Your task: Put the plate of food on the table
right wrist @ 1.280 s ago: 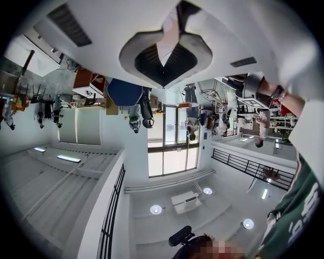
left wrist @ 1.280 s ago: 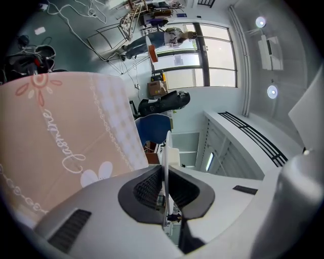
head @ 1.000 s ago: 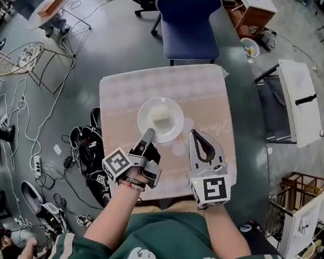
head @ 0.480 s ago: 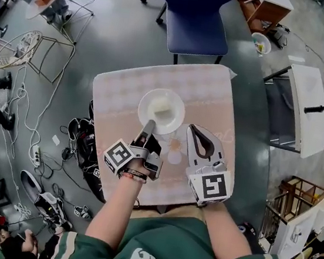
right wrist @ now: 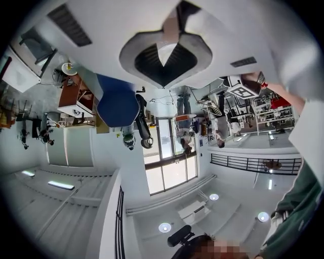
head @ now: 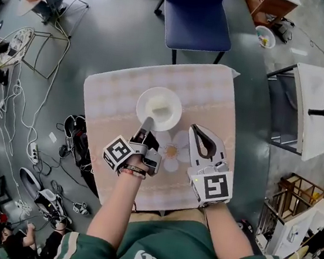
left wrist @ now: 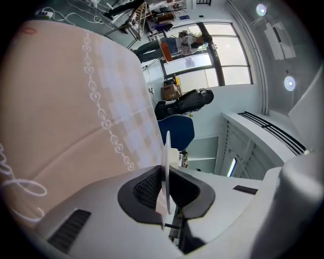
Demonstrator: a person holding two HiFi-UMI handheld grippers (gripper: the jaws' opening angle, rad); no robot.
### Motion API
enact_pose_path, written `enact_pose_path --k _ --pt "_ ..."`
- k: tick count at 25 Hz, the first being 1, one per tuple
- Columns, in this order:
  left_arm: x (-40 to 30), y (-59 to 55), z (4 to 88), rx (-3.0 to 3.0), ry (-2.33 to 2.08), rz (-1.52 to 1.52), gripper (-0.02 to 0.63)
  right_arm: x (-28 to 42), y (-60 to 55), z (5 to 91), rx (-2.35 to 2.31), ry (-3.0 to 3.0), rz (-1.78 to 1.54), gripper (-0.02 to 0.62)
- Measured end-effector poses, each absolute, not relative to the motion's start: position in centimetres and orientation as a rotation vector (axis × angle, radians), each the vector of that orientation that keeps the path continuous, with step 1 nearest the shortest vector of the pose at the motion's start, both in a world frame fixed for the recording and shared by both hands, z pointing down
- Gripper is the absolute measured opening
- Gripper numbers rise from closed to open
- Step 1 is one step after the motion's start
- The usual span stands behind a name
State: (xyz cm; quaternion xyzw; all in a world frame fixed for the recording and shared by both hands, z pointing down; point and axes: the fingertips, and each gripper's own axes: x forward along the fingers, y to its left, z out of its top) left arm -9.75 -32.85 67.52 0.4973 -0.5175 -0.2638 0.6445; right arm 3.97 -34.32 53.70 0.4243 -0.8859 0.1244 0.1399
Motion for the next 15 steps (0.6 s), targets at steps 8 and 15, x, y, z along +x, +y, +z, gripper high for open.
enact_pose_path --k 8,15 --pt "-9.3 -32.5 72.4 1.048 -1.238 -0.399 0.03 4.7 -35.7 55.2 1.233 -2.531 0.396 0.015" --pt "-9.7 -32.1 73.6 1.009 -1.261 -0.395 0.029 4.3 -36.1 55.2 1.223 -2.54 0.398 0.015"
